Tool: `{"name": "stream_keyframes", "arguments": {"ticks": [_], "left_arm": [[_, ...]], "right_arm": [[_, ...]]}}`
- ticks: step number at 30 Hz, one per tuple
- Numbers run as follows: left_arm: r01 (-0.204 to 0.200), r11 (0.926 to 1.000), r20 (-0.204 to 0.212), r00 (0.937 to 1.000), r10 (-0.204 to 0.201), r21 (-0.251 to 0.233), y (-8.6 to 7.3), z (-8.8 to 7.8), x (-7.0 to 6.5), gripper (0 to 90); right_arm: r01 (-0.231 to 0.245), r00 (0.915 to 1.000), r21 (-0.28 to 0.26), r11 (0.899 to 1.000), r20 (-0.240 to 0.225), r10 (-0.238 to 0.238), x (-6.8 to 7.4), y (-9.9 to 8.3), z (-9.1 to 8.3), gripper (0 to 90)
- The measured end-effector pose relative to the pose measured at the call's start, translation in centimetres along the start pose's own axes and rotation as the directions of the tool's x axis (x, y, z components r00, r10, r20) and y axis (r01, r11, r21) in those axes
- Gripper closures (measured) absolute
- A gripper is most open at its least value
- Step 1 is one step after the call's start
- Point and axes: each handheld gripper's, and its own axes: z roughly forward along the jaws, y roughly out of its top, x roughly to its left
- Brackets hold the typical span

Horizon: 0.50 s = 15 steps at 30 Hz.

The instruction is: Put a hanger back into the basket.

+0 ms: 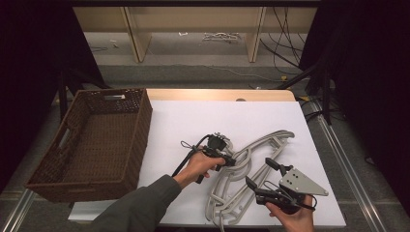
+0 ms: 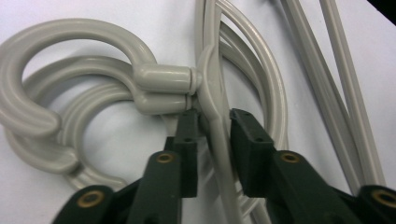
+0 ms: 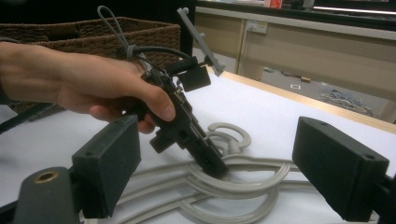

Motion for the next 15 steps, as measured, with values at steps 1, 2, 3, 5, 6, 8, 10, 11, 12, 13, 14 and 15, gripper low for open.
{"name": "stream_keyframes", "arguments": {"ticks": [1, 2, 3, 5, 6, 8, 10, 11, 12, 13, 14, 15], "left_arm": [[0.012, 0.9998, 0.009, 0.9999, -0.012, -0.014, 0.0, 0.0, 0.1, 74.9], [0.014, 0.9999, 0.004, 0.9999, -0.014, -0.01, 0.0, -0.1, 0.1, 75.9], [0.018, 0.9997, 0.008, 0.9998, -0.018, -0.016, 0.1, -0.1, 0.1, 76.4], [0.027, 0.9994, 0.01, 0.9996, -0.027, -0.02, 0.1, -0.1, 0.1, 76.8], [0.031, 0.9992, 0.012, 0.9995, -0.031, -0.024, 0.1, -0.1, 0.2, 77.0], [0.059, 0.9977, 0.028, 0.9979, -0.058, -0.032, 0.1, -0.2, 0.3, 77.5], [0.078, 0.9956, 0.039, 0.9963, -0.076, -0.052, 0.2, -0.4, 0.5, 78.2], [0.092, 0.9938, 0.045, 0.995, -0.089, -0.063, 0.3, -0.5, 0.4, 78.5], [0.095, 0.9929, 0.05, 0.9945, -0.092, -0.071, 0.3, -0.7, 0.5, 78.9], [0.105, 0.9903, 0.055, 0.9935, -0.1, -0.091, 0.4, -0.9, 0.4, 79.3], [0.111, 0.9881, 0.057, 0.9928, -0.105, -0.106, 0.5, -1.0, 0.4, 79.9], [0.117, 0.9852, 0.072, 0.9914, -0.109, -0.125, 0.6, -1.2, 0.4, 80.0]], "right_arm": [[0.002, 1.0, -0.002, 1.0, -0.001, -0.002, 0.0, 0.0, 0.0, 16.2], [0.02, 0.9998, -0.014, 1.0, 0.006, -0.02, -0.1, 0.0, 0.1, 16.3], [0.018, 0.9998, -0.015, 1.0, 0.004, -0.018, -0.1, 0.0, 0.0, 16.3], [0.019, 0.9998, -0.016, 1.0, 0.004, -0.019, -0.1, 0.0, 0.1, 16.2], [0.008, 1.0, -0.005, 1.0, 0.0, -0.008, 0.0, 0.0, 0.0, 16.3], [0.008, 1.0, -0.003, 1.0, 0.0, -0.008, 0.0, 0.0, 0.0, 16.3], [0.014, 0.9999, -0.017, 1.0, -0.006, -0.014, -0.1, 0.0, 0.1, 16.3], [0.02, 0.9998, -0.019, 1.0, -0.002, -0.02, -0.1, 0.0, 0.1, 16.3], [0.022, 0.9997, -0.013, 1.0, 0.006, -0.022, -0.1, 0.0, 0.0, 16.3], [0.021, 0.9998, -0.013, 1.0, 0.006, -0.021, -0.1, 0.0, 0.0, 16.3], [0.009, 1.0, -0.009, 1.0, -0.005, -0.009, -0.1, 0.0, 0.0, 16.3], [-0.002, 0.9999, -0.007, 1.0, -0.01, 0.002, 0.0, 0.0, 0.0, 16.3]]}}
